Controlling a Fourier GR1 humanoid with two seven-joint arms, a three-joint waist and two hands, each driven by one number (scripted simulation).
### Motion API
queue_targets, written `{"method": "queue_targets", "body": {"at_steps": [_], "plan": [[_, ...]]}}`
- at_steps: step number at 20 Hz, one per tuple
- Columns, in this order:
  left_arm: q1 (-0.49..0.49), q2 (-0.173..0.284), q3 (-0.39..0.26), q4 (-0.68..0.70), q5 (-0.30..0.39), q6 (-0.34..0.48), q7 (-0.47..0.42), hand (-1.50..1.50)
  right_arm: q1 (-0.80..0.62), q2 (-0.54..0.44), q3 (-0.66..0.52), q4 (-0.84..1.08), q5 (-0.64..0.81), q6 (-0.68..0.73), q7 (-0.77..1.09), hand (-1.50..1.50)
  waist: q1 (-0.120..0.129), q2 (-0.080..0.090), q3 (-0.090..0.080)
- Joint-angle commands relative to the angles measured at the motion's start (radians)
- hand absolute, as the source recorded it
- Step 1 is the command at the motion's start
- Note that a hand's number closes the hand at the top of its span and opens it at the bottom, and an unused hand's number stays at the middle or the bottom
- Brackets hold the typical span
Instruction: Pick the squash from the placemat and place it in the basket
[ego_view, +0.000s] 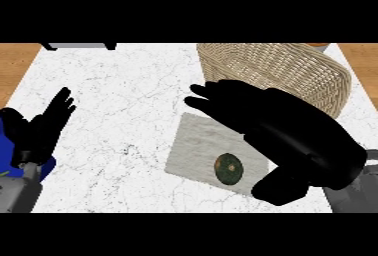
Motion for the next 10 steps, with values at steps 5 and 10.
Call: {"method": "queue_targets", "body": {"at_steps": [5, 10], "plan": [[-0.029, -0.021, 0.021, 0.015, -0.005, -0.016, 0.014, 0.00, -0.037, -0.127, -0.160, 0.048, -0.309, 0.333, 0.069, -1.50, 0.006, 0.006, 0.003], [-0.012, -0.066, 0.009, -0.007, -0.050, 0.012, 0.009, 0.00, 0.074, -0.129, -0.251, -0.044, -0.458, 0.353, 0.129, -1.50, 0.000, 0.004, 0.003]]}}
